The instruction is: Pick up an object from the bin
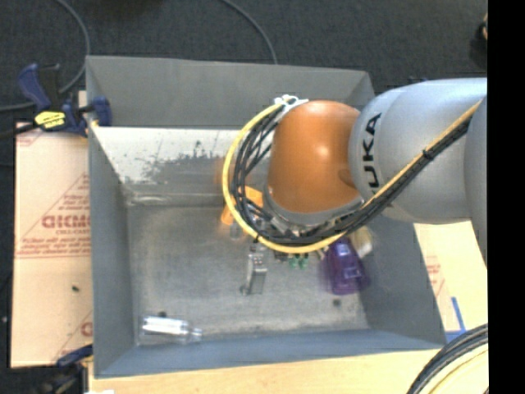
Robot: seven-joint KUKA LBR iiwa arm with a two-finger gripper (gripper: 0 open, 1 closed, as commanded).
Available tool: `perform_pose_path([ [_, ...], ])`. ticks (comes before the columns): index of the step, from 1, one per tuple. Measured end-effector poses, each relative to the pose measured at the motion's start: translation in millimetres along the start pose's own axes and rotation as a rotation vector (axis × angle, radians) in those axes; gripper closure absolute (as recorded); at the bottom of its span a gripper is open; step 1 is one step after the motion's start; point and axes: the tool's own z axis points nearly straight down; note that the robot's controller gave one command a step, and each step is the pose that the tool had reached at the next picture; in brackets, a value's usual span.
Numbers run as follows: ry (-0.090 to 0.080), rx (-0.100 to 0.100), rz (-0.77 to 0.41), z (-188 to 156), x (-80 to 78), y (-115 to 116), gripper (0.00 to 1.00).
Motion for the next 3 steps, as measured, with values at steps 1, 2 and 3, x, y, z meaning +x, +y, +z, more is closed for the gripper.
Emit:
perform_pose_path([
  [1,-0.008,-0.001,0.005,-4.3,-1.9,-0.5,0.0],
  [2,-0.005,-0.002,-0.135,109.8,45.5,74.9,0.0],
  [3,-0.013,-0.002,-0.137,60.7,41.2,89.1,0.0],
])
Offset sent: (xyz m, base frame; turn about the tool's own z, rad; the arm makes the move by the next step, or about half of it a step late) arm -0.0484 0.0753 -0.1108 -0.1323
